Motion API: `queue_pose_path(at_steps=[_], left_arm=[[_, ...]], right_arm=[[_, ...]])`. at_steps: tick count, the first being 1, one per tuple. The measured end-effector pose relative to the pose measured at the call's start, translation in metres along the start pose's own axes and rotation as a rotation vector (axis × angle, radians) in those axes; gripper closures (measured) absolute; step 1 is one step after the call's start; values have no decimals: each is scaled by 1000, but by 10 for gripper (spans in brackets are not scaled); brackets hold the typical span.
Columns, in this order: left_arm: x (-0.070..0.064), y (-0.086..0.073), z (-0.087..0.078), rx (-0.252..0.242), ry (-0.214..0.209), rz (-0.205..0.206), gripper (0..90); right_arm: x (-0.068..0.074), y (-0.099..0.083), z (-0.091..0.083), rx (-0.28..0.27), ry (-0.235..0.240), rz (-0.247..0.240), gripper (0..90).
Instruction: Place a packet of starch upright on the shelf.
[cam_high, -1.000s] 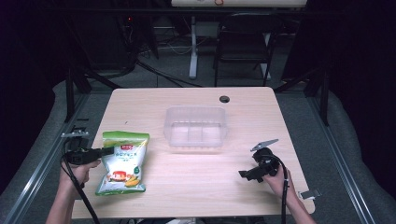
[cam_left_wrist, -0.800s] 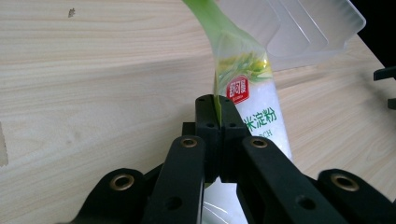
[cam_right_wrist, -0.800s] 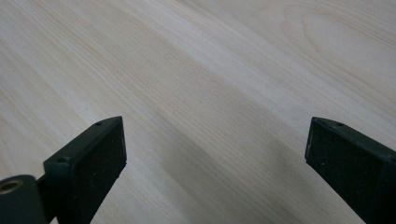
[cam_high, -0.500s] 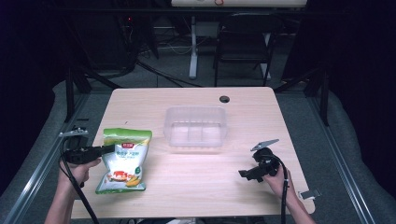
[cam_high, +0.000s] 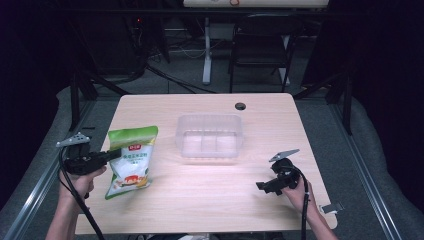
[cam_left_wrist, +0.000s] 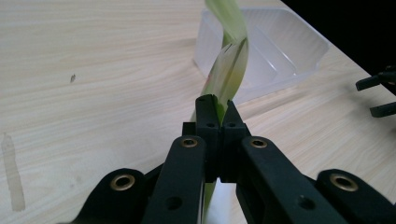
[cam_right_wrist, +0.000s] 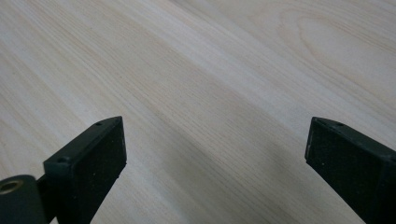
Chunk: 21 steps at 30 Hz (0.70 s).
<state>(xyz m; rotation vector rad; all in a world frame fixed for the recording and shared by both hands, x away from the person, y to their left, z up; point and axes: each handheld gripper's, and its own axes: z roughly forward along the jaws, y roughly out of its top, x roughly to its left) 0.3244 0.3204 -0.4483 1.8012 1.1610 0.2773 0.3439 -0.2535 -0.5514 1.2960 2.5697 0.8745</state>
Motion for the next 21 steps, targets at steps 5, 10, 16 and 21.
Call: queue_pose_path(at_steps=[5, 10, 16, 21], left_arm=[[-3, 7, -2, 23, 36, 26, 900], [-4, 11, -4, 21, 36, 34, 900], [-11, 18, -4, 29, 31, 53, 900], [-15, 23, -4, 19, 22, 59, 900]], right_arm=[[0, 0, 0, 1, -2, 0, 48], [-1, 0, -1, 2, -8, -3, 48], [-1, 1, 0, 3, -1, -6, 48], [-1, 1, 0, 5, -8, -9, 48]])
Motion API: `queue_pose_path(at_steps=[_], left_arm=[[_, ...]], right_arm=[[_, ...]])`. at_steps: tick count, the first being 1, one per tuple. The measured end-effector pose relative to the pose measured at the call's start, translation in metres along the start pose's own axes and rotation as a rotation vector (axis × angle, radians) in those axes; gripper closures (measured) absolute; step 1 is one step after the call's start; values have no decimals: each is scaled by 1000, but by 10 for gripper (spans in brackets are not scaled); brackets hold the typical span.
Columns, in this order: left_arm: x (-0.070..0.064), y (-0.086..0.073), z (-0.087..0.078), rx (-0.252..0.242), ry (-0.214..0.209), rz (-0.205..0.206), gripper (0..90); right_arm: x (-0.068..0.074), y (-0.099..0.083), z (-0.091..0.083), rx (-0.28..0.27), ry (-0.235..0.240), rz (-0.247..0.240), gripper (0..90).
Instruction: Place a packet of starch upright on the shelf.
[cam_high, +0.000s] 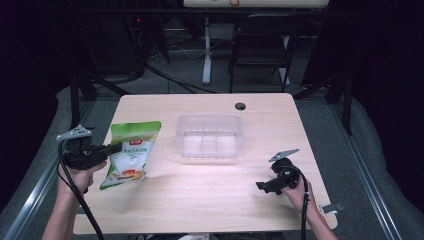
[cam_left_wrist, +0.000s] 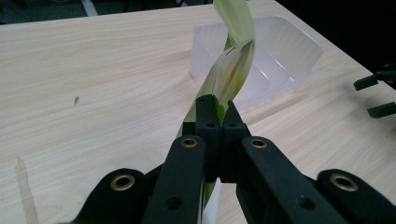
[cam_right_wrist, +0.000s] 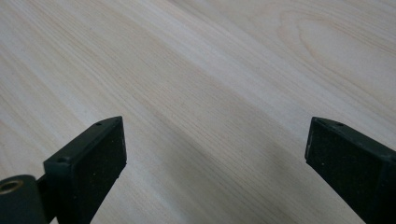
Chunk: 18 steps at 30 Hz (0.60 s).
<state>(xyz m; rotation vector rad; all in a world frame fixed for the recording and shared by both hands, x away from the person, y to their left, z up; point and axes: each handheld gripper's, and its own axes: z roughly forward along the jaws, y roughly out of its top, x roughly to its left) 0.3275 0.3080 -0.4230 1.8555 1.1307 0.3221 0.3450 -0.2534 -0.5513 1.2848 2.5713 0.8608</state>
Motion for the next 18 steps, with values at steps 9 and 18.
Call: queue_pose_path(at_steps=[9, 18], left_arm=[[-9, 14, 1, 4, -5, 18, 900], [-18, 29, 3, 4, -14, 47, 900]], right_arm=[[-1, -1, -1, -7, 1, 6, 48], [-2, -1, -2, -1, -3, 12, 49]])
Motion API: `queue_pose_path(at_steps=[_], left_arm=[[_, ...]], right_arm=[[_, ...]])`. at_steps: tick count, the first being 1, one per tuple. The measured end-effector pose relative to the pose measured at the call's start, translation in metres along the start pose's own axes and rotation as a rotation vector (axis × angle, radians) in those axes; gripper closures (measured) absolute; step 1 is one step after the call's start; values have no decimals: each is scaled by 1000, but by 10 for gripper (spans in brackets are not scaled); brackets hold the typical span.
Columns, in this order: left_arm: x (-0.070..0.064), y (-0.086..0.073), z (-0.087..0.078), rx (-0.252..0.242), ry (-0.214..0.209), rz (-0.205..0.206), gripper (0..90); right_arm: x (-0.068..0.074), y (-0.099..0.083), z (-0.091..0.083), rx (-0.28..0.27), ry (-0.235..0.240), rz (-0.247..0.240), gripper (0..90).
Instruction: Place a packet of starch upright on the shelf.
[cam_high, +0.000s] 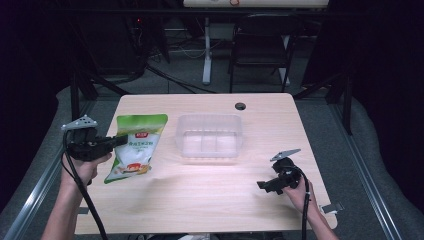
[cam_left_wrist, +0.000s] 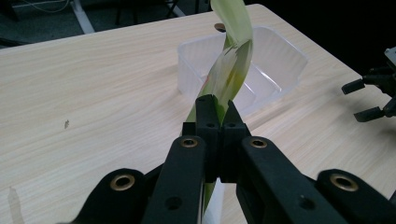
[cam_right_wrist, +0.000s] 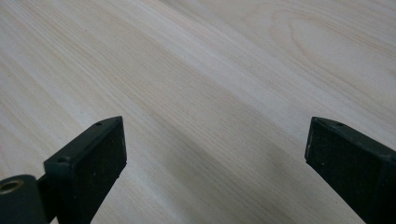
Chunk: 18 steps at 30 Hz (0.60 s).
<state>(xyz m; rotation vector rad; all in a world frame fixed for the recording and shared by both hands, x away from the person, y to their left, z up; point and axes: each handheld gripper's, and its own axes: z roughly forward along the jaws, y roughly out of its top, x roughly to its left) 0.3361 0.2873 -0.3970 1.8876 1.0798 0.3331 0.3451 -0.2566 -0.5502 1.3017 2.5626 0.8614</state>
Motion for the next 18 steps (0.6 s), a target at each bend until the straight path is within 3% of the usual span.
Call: queue_pose_path(at_steps=[18], left_arm=[[-11, 24, 8, -12, -21, 32, 900]], right_arm=[[2, -1, 1, -22, 8, 11, 49]])
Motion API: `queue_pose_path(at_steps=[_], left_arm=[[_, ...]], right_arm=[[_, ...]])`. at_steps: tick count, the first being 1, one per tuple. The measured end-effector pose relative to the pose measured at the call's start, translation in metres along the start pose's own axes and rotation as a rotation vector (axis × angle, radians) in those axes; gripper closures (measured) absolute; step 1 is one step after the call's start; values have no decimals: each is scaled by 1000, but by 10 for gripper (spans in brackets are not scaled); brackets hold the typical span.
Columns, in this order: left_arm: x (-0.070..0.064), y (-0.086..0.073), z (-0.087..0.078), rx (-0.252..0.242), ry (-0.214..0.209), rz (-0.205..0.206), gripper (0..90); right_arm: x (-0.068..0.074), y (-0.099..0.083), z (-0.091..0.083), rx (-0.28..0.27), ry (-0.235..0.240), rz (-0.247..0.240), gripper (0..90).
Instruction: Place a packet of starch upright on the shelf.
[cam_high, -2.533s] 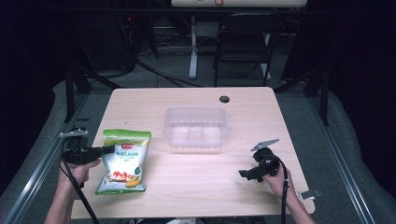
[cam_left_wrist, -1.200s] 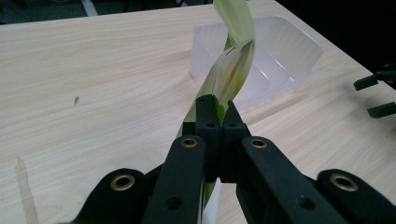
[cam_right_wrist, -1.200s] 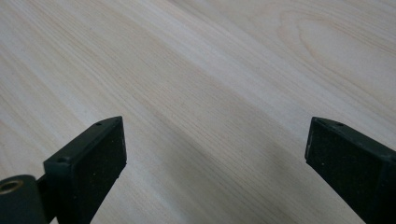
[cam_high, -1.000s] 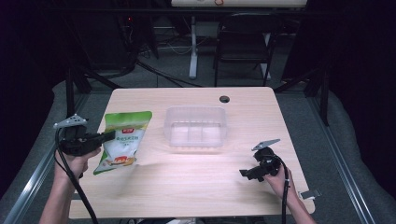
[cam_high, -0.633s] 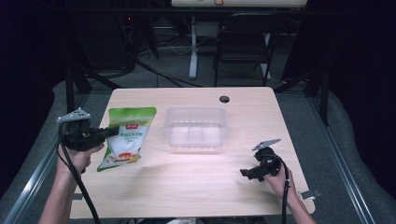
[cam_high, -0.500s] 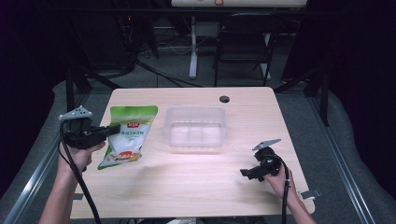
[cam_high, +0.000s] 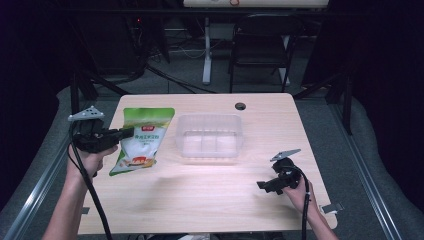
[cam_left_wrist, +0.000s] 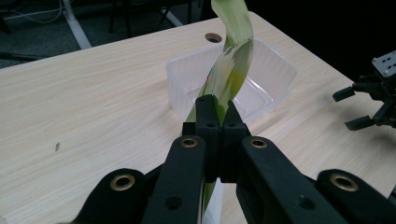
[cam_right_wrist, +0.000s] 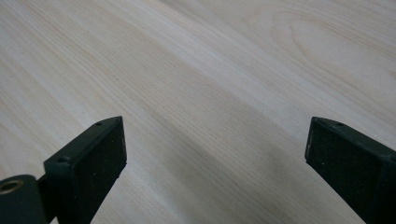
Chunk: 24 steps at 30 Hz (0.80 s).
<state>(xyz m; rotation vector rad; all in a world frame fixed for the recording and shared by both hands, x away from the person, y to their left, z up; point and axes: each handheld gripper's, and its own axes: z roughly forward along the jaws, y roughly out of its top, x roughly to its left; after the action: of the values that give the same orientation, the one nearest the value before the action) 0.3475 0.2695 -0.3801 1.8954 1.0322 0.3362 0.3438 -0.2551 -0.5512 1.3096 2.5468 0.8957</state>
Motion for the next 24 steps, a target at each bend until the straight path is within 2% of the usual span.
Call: queue_pose_path(at_steps=[11, 21, 24], left_arm=[[-8, 21, 6, -4, -6, 22, 900], [-13, 42, 25, -9, -30, 47, 900], [-14, 47, 30, -12, -33, 51, 900]], right_arm=[[0, 1, -1, 20, -3, -15, 49], [0, 0, 0, 2, 4, -1, 50], [0, 0, 0, 12, 3, -11, 50]])
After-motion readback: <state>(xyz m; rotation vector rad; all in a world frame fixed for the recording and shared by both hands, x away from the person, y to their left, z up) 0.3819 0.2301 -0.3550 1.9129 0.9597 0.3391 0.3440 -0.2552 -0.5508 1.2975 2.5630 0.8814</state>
